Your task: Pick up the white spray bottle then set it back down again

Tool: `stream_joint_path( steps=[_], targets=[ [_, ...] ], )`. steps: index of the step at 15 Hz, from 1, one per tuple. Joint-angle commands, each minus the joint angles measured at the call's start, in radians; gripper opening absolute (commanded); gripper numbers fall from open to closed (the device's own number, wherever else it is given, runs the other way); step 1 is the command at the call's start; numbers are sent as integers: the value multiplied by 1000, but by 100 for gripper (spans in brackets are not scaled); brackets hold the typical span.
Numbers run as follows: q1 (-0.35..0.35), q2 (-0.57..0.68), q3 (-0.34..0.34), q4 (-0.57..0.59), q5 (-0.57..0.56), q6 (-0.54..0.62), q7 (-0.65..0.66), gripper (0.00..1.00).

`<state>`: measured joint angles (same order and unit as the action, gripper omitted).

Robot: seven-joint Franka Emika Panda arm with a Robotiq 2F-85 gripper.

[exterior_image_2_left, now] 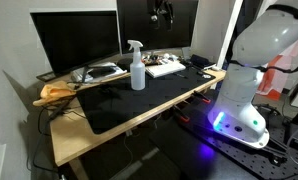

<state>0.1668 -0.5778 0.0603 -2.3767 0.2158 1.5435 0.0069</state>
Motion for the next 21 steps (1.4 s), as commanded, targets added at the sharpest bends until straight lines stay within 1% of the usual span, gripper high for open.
stream_joint_path(
  steps=[1,5,8,12,16,19,21],
  targets=[
    [-20,-5,5,-7,50,3,-1,100],
    [-45,-42,-25,-44,182,17,14,100],
    [-87,-78,-72,-81,286,12,8,100],
    [-163,-102,-135,-107,346,-3,12,100],
    [-227,-50,-203,-73,370,-30,7,100],
    [-249,31,-239,-24,404,-50,9,100],
    [-257,91,-252,9,431,-59,13,100]
  ],
)
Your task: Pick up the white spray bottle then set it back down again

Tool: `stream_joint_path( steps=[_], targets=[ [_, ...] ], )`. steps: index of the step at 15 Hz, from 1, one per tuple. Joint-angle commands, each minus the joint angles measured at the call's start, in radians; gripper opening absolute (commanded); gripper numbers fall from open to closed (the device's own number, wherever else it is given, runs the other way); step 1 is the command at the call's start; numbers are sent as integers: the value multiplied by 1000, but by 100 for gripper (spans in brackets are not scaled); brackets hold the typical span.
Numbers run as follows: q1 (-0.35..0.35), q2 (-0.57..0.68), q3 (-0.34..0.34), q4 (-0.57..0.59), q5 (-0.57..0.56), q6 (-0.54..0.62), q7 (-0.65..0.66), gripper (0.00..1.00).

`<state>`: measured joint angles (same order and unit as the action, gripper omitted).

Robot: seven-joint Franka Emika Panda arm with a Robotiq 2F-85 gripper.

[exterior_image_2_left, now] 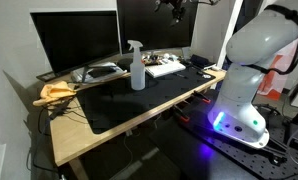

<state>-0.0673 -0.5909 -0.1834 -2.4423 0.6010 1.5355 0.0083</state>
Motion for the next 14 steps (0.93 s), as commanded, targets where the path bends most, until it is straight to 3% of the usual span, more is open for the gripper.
stream_joint_path(
  steps=[1,11,14],
  targets=[
    [-28,132,-12,96,57,-62,17,100],
    [-133,340,-98,268,131,-261,17,100],
    [-166,379,-112,276,141,-248,5,100]
  ],
)
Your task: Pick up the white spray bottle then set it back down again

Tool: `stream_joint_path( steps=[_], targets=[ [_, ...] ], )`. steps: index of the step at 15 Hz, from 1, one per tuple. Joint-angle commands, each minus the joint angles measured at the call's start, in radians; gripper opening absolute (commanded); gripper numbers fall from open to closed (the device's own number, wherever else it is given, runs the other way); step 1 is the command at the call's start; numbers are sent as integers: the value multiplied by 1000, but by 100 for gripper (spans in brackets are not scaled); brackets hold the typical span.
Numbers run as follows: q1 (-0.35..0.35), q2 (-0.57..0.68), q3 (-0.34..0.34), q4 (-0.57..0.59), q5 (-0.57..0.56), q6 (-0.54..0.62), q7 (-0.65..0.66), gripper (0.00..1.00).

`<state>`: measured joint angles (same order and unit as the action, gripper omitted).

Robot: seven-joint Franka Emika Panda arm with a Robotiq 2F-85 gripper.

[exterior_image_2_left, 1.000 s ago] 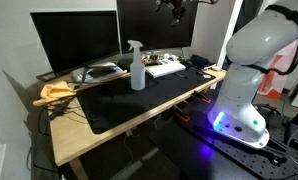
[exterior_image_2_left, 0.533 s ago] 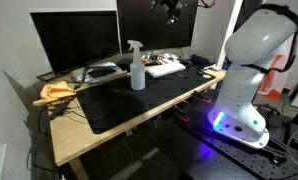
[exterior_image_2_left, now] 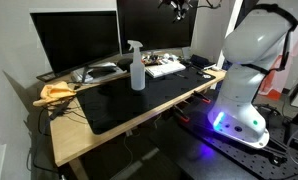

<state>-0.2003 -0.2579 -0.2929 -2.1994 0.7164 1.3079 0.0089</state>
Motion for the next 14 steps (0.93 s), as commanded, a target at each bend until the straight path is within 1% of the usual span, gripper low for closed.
stream_joint_path(
  steps=[1,2,9,14],
  targets=[
    [-35,45,3,25,16,-9,-14,100],
    [-39,25,10,8,6,-4,-7,100],
    [-40,42,14,9,13,6,0,100],
    [-42,66,10,27,30,-10,11,100]
  ],
)
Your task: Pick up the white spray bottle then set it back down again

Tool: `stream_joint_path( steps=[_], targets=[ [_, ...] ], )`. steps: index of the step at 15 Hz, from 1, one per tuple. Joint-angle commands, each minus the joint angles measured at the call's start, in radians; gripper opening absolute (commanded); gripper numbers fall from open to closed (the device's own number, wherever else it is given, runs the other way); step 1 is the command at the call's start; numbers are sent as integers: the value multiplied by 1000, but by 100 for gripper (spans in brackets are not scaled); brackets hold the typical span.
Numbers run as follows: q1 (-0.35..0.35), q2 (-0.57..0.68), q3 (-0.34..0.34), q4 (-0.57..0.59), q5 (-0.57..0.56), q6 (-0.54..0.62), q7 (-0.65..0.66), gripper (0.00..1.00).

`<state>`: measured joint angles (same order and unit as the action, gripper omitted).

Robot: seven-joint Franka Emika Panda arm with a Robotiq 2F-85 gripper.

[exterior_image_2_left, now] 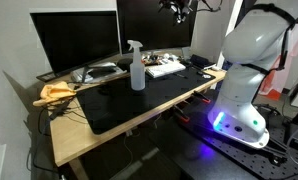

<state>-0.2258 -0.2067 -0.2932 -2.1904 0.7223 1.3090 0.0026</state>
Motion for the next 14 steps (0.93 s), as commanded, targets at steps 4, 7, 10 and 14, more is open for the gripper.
stream_joint_path(
  steps=[4,7,10,14],
  targets=[
    [-30,54,-3,43,100,-20,50,100],
    [-43,92,-12,70,156,-26,79,100],
    [-51,130,-16,100,198,-28,97,100],
    [-60,174,-18,143,231,-36,120,100]
  ],
)
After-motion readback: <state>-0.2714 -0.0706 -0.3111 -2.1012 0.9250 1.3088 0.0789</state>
